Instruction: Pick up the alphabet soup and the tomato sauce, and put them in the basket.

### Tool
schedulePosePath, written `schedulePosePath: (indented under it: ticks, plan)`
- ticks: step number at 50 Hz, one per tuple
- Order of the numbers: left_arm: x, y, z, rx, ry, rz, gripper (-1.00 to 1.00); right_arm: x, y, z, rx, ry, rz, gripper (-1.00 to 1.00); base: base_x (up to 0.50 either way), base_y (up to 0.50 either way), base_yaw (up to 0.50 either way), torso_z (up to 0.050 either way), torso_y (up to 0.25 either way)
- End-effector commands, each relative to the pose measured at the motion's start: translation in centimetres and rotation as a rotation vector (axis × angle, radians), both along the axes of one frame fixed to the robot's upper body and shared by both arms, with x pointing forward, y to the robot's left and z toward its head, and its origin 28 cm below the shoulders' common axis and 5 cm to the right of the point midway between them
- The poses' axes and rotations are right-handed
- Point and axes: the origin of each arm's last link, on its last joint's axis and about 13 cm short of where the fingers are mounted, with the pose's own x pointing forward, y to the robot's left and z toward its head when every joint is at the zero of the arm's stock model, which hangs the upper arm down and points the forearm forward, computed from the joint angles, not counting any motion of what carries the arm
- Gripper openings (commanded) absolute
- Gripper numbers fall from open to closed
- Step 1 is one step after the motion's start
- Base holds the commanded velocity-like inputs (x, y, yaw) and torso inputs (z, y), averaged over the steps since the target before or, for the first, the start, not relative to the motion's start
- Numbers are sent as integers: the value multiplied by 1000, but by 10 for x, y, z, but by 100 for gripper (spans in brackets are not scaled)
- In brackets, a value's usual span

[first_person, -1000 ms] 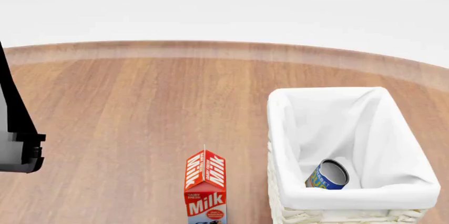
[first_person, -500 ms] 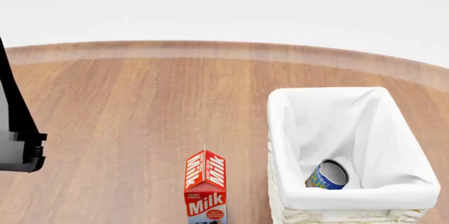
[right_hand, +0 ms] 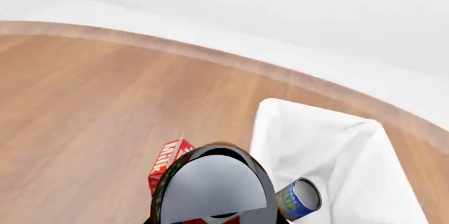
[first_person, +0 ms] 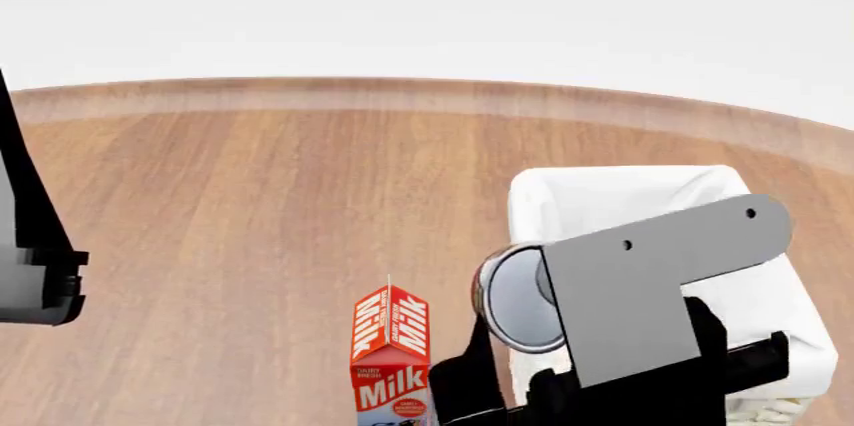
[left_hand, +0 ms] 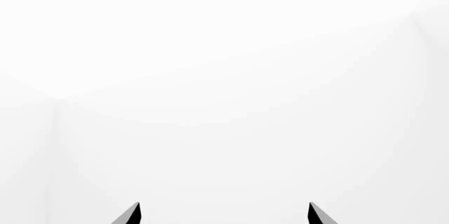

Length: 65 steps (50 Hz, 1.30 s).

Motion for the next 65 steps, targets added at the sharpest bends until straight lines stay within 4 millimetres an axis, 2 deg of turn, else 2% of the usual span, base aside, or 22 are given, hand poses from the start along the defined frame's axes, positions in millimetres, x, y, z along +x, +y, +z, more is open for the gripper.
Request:
schedulePosePath:
  ticks: [1,2,3,6,8,9,10,12,14,15,17,20,21,23,26,44,58,65]
  plan:
    - [0,1,0,0,-1,1,100,29,-5,31,8,-101,-40,-100,0,0,0,0,0]
    - [0,1,0,1,0,2,100,32,-5,24,9,-101,-42,-100,0,0,0,0,0]
    - [-1,1,1,0,-1,2,100,35,-6,32,7,-104,-50,-100,0,0,0,0,0]
    - [0,1,0,-1,-1,1,100,48,-7,37,10,-110,-77,-100,0,0,0,0,0]
    - [0,1,1,0,-1,1,100,55,-8,29,8,-115,-87,-100,0,0,0,0,0]
    - [0,1,1,0,-1,1,100,59,-9,29,14,-117,-96,-100,0,0,0,0,0]
    - [0,1,1,-1,-1,0,100,61,-9,38,14,-118,-100,-100,0,0,0,0,0]
    - [0,1,1,-1,-1,0,100,71,-11,30,13,-120,-122,-100,0,0,0,0,0]
    - [0,1,0,0,1,-1,100,80,-14,40,10,-119,-150,-100,0,0,0,0,0]
    - [0,1,0,0,1,0,100,84,-14,31,13,-117,-157,-100,0,0,0,0,0]
    - [0,0,1,1,0,0,100,94,-17,37,16,-106,-185,-100,0,0,0,0,0]
    - [-1,1,1,-1,-1,1,100,109,-21,30,35,-77,-205,-100,0,0,0,0,0]
    - [0,1,0,-1,0,1,100,112,-22,21,24,-76,-214,-100,0,0,0,0,0]
    - [0,1,0,-1,1,1,100,123,-25,24,27,-60,-244,-100,0,0,0,0,0]
    - [0,0,0,-3,0,-1,100,138,-29,16,50,-35,-271,-100,0,0,0,0,0]
    - [0,1,-1,-7,0,-2,100,193,-28,-21,6,-37,-326,-100,0,0,0,0,1]
    - [0,1,-1,-7,0,-2,100,224,-37,-41,-13,-6,-439,-100,0,0,0,1,0]
    - [1,1,-1,-8,0,-4,100,233,-42,-64,-50,31,-496,-100,0,0,0,0,0]
